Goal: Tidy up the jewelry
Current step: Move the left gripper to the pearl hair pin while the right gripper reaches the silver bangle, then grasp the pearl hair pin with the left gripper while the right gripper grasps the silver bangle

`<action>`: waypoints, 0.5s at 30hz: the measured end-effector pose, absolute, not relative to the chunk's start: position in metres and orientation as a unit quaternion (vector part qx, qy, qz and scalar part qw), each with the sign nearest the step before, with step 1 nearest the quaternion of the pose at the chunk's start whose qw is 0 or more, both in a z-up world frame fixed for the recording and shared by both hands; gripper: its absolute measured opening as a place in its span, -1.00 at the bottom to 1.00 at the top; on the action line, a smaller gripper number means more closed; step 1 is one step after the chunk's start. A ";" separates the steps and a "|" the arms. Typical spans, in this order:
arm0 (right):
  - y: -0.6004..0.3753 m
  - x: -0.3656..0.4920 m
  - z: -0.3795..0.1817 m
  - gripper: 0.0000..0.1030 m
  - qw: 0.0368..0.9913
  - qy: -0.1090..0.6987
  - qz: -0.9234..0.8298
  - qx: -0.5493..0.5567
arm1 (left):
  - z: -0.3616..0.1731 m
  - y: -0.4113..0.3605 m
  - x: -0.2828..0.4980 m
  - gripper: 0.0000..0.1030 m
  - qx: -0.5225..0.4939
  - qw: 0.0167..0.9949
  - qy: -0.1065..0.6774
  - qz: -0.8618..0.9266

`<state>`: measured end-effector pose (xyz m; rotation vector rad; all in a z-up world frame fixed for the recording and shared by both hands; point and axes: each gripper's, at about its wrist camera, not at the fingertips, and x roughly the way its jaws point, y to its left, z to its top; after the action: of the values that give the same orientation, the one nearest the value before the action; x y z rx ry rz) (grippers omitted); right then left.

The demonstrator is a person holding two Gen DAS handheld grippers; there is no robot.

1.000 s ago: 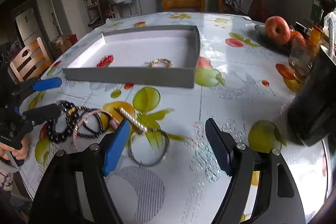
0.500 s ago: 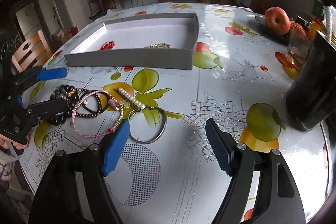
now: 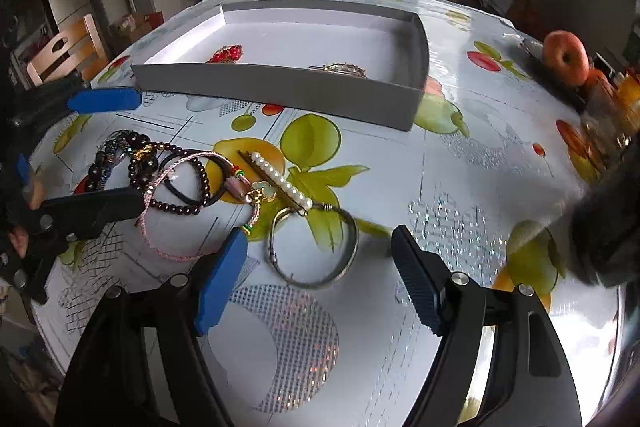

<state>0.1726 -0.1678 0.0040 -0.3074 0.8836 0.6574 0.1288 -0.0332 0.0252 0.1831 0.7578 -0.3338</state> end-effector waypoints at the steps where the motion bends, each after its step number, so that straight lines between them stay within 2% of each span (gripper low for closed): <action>1: -0.168 0.172 0.005 0.13 0.841 0.415 0.314 -0.145 | 0.026 -0.035 0.130 0.77 0.090 0.911 0.369 -0.162; 2: -0.169 0.172 0.006 -0.10 0.844 0.412 0.314 -0.143 | 0.027 -0.036 0.133 0.77 0.092 0.910 0.370 -0.162; 15: -0.209 0.171 0.006 -0.10 0.856 0.406 0.299 -0.108 | 0.018 -0.074 0.162 0.73 0.118 0.893 0.389 -0.193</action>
<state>0.1711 -0.2094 0.0058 -0.2266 0.8542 0.6292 0.1616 -0.0738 0.0181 0.2458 0.8071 -0.3997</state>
